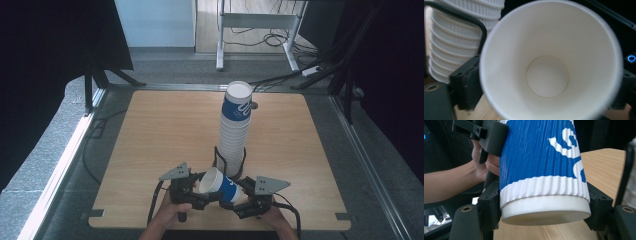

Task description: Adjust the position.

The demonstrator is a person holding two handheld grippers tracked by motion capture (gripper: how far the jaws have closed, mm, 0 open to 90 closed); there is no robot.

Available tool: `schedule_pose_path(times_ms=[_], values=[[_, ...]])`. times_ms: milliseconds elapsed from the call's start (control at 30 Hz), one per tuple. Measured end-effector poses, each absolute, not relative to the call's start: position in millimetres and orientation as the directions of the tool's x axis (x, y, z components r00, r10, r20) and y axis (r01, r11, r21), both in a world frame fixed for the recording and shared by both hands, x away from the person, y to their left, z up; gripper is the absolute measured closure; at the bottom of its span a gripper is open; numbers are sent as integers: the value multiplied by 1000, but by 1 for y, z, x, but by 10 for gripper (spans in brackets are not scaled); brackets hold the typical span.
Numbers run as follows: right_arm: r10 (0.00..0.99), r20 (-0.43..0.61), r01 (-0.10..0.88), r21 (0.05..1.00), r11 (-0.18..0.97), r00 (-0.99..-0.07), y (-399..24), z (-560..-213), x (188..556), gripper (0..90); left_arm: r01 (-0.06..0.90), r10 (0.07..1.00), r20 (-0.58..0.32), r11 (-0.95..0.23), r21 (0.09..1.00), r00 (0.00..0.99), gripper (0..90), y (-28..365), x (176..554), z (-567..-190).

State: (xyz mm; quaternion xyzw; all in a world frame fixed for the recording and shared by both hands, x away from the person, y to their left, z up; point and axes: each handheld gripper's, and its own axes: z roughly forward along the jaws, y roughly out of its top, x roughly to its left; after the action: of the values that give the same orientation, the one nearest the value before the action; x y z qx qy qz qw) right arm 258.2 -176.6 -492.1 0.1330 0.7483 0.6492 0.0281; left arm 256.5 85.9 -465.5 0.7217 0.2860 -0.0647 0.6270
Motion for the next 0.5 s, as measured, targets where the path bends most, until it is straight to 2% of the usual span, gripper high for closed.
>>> schedule_pose_path(times_ms=[167, 500], values=[[232, 124, 159, 978, 138, -965, -174, -493, 257, 289, 481, 329, -441, -50, 875, 835, 131, 85, 255, -465], [232, 122, 161, 974, 157, -965, -173, -495, 258, 285, 472, 315, -437, -43, 880, 842, 159, 86, 256, -467]])
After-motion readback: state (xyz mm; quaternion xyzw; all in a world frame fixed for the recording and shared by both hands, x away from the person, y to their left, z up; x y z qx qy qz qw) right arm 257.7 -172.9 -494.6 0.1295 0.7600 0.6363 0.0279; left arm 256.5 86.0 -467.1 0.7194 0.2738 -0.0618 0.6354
